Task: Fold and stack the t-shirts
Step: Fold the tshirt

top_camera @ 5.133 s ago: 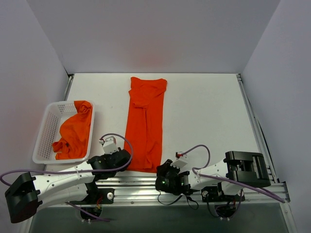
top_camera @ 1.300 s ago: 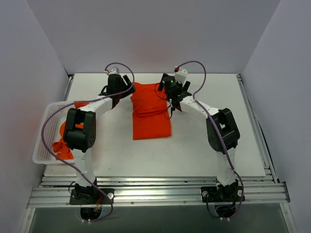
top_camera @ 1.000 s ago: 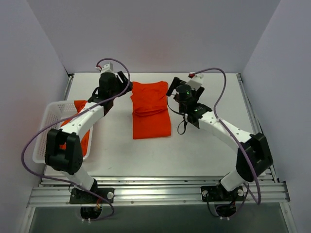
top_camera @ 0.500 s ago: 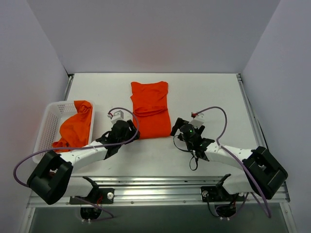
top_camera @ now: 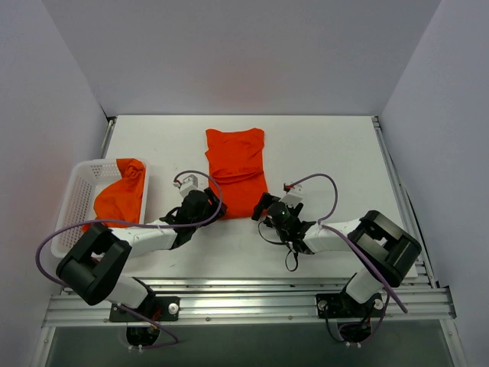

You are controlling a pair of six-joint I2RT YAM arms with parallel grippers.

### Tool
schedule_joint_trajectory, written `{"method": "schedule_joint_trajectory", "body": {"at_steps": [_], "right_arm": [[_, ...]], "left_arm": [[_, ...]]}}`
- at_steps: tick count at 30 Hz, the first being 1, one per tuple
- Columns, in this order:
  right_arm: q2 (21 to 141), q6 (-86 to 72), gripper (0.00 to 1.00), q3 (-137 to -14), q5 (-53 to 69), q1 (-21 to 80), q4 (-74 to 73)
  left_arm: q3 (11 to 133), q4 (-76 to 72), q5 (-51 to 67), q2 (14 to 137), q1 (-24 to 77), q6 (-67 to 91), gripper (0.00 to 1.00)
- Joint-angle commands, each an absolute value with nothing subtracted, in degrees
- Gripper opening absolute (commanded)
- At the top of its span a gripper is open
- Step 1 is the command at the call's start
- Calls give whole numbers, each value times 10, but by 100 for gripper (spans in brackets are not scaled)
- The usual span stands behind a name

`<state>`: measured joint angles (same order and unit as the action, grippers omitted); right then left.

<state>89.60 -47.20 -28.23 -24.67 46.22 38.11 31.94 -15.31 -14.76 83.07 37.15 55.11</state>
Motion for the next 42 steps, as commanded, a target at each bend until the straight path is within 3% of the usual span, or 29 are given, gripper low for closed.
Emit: {"method": "schedule_joint_trajectory", "body": {"at_steps": [1, 14, 27, 30, 32, 36, 37, 40, 42], "right_arm": [[920, -491, 93, -287, -247, 468, 394], [969, -490, 91, -295, -245, 468, 415], [987, -484, 87, -295, -246, 465, 423], [989, -483, 80, -292, -245, 463, 428], [989, -482, 64, -290, -245, 463, 431], [994, -484, 3, -296, -248, 462, 422], [995, -484, 0, -299, -248, 462, 413], [994, -487, 0, -303, -251, 463, 403], [982, -488, 0, -300, -255, 464, 399]], "left_arm": [[317, -183, -145, 829, 374, 562, 69], [316, -53, -233, 730, 386, 521, 69], [300, -204, -158, 894, 388, 549, 67], [301, -217, -157, 906, 394, 555, 65], [300, -217, -164, 908, 395, 559, 64], [299, -216, -171, 905, 395, 561, 48], [299, -213, -174, 904, 395, 562, 32], [301, -205, -179, 903, 396, 562, 8], [307, -197, -179, 896, 396, 560, 2]]}}
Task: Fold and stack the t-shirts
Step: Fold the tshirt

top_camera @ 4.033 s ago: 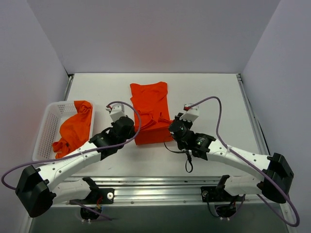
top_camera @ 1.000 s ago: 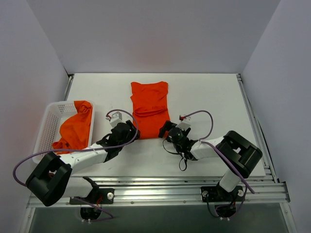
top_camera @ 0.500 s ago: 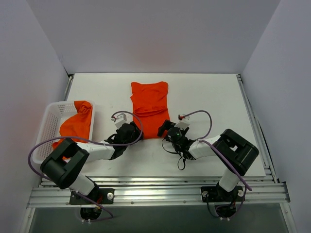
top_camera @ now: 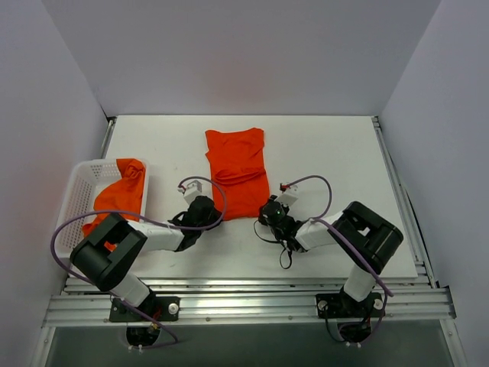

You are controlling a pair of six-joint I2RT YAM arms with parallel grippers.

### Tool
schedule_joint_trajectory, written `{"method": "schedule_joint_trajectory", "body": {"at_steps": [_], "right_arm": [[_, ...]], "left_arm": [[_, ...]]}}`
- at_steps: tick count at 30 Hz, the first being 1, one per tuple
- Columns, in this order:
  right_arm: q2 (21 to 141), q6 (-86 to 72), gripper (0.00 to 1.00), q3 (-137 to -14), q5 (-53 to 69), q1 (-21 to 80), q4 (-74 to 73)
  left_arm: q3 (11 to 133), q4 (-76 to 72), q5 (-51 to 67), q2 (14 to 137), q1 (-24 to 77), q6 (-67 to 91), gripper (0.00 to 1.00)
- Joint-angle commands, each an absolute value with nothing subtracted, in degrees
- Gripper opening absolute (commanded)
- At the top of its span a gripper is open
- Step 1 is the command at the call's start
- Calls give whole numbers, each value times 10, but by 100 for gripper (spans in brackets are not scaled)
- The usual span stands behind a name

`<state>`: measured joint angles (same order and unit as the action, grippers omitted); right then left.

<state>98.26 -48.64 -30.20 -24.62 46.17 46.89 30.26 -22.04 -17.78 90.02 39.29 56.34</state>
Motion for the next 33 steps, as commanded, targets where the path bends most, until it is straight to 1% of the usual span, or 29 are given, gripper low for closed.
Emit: {"method": "schedule_joint_trajectory", "body": {"at_steps": [1, 3, 6, 9, 10, 11, 12, 14, 17, 22, 33], "right_arm": [[976, -488, 0, -299, -257, 465, 388], [945, -490, 0, -297, -265, 467, 368], [876, -502, 0, -297, -296, 481, 281], [798, -518, 0, -300, -330, 511, 209], [778, -529, 0, -302, -350, 520, 166], [735, -535, 0, -304, -360, 543, 144], [714, -541, 0, -306, -383, 554, 100], [657, -563, 0, -315, -403, 590, 57], [603, -586, 0, -328, -431, 616, -21], [570, -617, 0, -343, -459, 657, -96], [588, -710, 0, -394, -501, 715, -224]], "left_arm": [[307, -186, -178, 890, 396, 558, 2], [307, -158, -179, 857, 402, 558, 2], [315, -83, -190, 796, 418, 560, 2], [314, -20, -199, 722, 441, 570, 2], [313, -4, -212, 702, 447, 577, 2], [313, 23, -215, 663, 453, 581, 2], [314, 59, -220, 644, 461, 583, 2], [318, 91, -232, 593, 471, 588, 2], [328, 147, -243, 539, 481, 594, 2], [342, 199, -255, 498, 491, 599, 2], [396, 240, -264, 492, 499, 587, 2]]}}
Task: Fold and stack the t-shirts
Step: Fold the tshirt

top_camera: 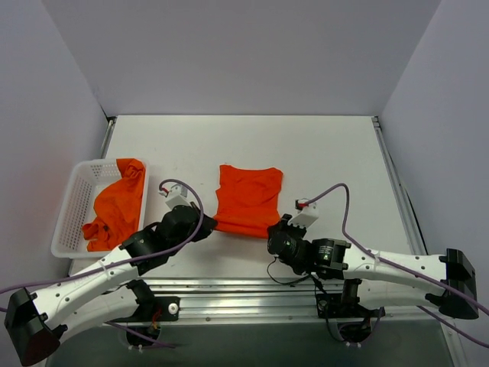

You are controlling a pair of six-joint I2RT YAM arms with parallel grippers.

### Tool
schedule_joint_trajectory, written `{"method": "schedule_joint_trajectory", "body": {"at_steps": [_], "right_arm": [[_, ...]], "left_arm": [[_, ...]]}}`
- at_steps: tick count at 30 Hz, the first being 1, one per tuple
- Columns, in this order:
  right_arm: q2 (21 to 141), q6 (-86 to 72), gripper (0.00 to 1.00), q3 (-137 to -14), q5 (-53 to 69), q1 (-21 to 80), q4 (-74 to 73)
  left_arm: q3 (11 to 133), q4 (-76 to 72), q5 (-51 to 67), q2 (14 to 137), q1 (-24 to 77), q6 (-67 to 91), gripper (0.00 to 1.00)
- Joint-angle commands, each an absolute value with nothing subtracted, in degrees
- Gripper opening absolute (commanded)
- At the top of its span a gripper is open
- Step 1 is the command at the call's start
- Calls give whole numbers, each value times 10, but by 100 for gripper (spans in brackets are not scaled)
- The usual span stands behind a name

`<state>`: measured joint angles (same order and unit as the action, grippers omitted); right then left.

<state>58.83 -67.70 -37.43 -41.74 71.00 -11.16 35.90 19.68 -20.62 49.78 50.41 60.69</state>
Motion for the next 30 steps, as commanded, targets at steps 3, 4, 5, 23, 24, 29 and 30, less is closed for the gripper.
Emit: {"method": "schedule_joint_trajectory", "body": {"at_steps": [3, 4, 5, 23, 24, 29, 30], "right_arm": [[595, -712, 0, -407, -527, 714, -240], [598, -708, 0, -419, -543, 713, -243], [607, -704, 0, -426, -550, 711, -246], [608, -395, 0, -430, -435, 561, 31], [610, -392, 0, -430, -432, 559, 33], [627, -372, 0, -440, -412, 532, 53], [634, -370, 0, -443, -408, 527, 55]], "left_arm": [[420, 231, -267, 509, 498, 569, 2], [428, 229, -272, 523, 498, 565, 2], [445, 222, -272, 531, 498, 561, 2], [562, 159, -250, 658, 458, 484, 2], [562, 156, -246, 662, 454, 481, 2], [567, 138, -219, 682, 429, 476, 2], [568, 135, -215, 686, 419, 475, 2]]}}
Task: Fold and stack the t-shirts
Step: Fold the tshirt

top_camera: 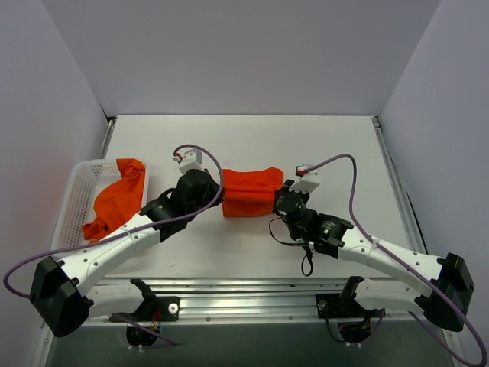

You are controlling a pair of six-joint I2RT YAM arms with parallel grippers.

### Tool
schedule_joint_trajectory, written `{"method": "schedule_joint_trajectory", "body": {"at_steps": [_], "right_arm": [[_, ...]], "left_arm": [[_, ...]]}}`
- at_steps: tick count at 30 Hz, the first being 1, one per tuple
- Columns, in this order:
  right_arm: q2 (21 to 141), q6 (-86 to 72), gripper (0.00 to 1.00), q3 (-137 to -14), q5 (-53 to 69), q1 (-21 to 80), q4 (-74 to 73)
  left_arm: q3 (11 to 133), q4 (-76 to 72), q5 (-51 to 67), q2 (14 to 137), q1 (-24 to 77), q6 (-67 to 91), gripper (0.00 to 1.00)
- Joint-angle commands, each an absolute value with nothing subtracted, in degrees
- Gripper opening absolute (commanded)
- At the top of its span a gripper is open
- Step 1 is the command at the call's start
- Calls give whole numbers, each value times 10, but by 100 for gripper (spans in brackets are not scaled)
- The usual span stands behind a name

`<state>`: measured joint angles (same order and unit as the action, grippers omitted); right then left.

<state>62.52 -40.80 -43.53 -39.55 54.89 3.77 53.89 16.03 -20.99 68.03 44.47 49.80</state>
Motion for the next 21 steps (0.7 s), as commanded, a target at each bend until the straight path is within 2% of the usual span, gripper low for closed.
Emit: {"method": "schedule_joint_trajectory", "body": {"at_steps": [1, 9, 14, 15, 16, 17, 18, 19, 20, 21], "right_arm": [[646, -368, 0, -449, -397, 520, 59], [752, -346, 0, -493, -309, 418, 112], [918, -339, 0, -590, -269, 319, 138], [952, -332, 0, -652, -269, 307, 135], [1022, -339, 0, -697, -284, 284, 111], [1057, -344, 0, -742, -300, 273, 65], [1095, -348, 19, -790, -308, 262, 35], [1165, -372, 68, -902, -318, 251, -12], [1194, -376, 87, -953, -325, 236, -82], [1218, -377, 100, -993, -332, 231, -103]], "left_arm": [[570, 133, -211, 693, 414, 473, 2], [608, 106, -125, 772, 324, 454, 2], [686, 25, -36, 918, 231, 419, 4], [714, 13, -11, 955, 216, 404, 9], [801, 10, 57, 1044, 202, 393, 16], [861, 17, 92, 1093, 183, 380, 54], [936, 51, 121, 1152, 174, 363, 71], [1025, 157, 158, 1264, 167, 353, 77], [1198, 210, 159, 1311, 163, 344, 92], [1264, 247, 156, 1351, 156, 341, 94]]}}
